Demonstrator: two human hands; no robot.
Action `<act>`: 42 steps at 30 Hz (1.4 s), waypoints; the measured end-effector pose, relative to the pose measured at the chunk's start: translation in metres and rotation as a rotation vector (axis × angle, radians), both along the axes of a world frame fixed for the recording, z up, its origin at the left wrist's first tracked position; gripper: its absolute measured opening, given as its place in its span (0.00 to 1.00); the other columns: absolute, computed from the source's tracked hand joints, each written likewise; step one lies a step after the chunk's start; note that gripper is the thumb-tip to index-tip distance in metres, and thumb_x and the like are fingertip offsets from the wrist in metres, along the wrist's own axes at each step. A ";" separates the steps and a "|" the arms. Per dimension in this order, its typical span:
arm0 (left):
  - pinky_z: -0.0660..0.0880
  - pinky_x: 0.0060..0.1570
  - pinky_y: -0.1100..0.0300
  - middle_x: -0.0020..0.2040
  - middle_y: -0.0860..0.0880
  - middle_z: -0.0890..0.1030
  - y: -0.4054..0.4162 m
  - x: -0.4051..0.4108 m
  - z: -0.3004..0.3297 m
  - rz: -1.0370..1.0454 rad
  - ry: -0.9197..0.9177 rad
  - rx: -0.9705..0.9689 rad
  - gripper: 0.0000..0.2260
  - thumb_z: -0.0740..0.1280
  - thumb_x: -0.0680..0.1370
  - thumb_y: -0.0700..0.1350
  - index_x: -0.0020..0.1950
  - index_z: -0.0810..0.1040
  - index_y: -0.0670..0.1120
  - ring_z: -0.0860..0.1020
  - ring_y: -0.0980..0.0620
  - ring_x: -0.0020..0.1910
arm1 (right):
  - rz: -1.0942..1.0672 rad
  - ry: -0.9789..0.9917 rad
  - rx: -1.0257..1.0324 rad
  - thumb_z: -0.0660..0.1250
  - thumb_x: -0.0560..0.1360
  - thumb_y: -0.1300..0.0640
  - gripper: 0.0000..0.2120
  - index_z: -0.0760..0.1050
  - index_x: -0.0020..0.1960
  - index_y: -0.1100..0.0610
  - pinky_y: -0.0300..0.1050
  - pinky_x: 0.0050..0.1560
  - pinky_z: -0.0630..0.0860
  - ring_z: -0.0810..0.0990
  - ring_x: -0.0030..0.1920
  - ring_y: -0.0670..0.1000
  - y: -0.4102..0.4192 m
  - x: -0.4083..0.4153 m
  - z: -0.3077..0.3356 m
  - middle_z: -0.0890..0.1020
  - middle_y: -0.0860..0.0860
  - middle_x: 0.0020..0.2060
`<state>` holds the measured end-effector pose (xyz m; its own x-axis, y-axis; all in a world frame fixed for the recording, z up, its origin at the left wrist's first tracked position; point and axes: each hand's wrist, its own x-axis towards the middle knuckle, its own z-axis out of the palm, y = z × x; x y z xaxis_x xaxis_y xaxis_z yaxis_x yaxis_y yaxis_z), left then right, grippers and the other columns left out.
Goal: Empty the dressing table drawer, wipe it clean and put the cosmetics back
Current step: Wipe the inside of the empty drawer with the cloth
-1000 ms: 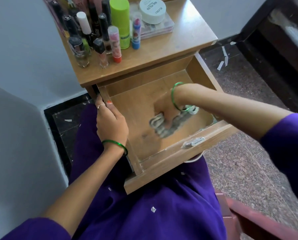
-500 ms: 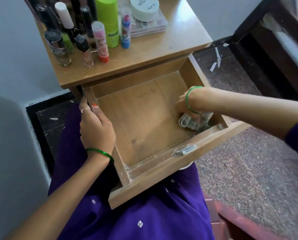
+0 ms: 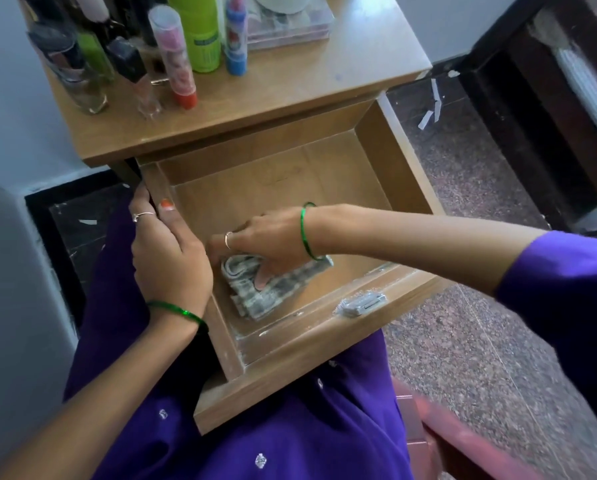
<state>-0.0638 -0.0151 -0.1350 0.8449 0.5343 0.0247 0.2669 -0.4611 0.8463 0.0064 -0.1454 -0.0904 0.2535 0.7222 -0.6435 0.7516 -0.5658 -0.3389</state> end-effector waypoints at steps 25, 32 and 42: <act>0.63 0.28 0.71 0.36 0.50 0.73 -0.001 -0.001 0.000 -0.016 -0.013 -0.045 0.17 0.51 0.83 0.43 0.68 0.66 0.36 0.71 0.64 0.29 | 0.305 -0.226 -0.444 0.65 0.73 0.55 0.09 0.77 0.50 0.44 0.41 0.41 0.75 0.81 0.46 0.51 -0.097 0.028 0.041 0.80 0.43 0.48; 0.67 0.27 0.70 0.32 0.56 0.69 -0.002 0.000 0.001 -0.018 -0.018 -0.055 0.17 0.51 0.83 0.42 0.68 0.66 0.35 0.72 0.67 0.28 | 0.021 0.061 -0.279 0.72 0.70 0.49 0.12 0.78 0.51 0.38 0.44 0.49 0.77 0.79 0.50 0.50 -0.087 0.014 0.018 0.79 0.40 0.49; 0.65 0.27 0.75 0.35 0.59 0.71 -0.003 -0.003 0.002 -0.012 -0.015 -0.071 0.17 0.51 0.83 0.43 0.71 0.64 0.39 0.73 0.70 0.30 | 0.140 -0.237 -0.668 0.68 0.71 0.55 0.09 0.80 0.49 0.45 0.39 0.38 0.72 0.81 0.45 0.53 -0.112 0.026 0.031 0.82 0.47 0.47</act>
